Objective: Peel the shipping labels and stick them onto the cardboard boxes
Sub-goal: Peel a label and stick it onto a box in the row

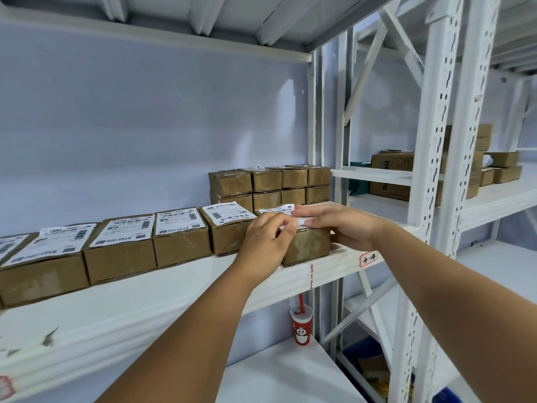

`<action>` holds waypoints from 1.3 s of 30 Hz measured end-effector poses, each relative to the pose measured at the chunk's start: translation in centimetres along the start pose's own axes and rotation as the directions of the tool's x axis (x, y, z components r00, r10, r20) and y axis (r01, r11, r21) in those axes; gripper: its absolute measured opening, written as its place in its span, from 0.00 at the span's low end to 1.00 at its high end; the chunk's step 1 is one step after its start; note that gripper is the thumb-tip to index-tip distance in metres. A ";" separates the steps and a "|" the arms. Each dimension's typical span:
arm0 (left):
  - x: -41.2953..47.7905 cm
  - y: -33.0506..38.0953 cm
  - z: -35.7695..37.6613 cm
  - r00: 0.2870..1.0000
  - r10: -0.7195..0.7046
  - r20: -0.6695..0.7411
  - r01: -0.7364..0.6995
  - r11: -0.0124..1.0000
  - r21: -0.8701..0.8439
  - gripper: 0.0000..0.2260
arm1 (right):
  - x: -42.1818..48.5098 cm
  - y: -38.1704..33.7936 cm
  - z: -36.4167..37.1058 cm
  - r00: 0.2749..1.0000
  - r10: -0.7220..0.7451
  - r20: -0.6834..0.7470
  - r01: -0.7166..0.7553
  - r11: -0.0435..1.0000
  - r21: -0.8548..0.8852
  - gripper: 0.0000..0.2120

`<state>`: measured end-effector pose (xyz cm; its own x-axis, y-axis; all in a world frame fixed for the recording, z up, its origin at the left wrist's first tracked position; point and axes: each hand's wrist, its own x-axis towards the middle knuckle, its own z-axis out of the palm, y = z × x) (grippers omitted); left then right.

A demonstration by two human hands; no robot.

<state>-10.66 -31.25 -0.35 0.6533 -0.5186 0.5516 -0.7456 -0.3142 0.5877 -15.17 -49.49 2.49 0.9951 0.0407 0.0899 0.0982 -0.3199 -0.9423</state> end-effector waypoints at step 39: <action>-0.2 0.5 -0.1 1.000 0.017 -0.013 -0.016 0.999 0.030 0.09 | 1.1 0.7 -1.8 0.979 0.106 0.175 -0.124 0.988 0.097 0.58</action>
<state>-11.10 -31.21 -0.13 0.6423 -0.5137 0.5689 -0.7598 -0.3292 0.5606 -14.03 -51.34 2.55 0.9828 0.1715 -0.0679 -0.0271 -0.2295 -0.9729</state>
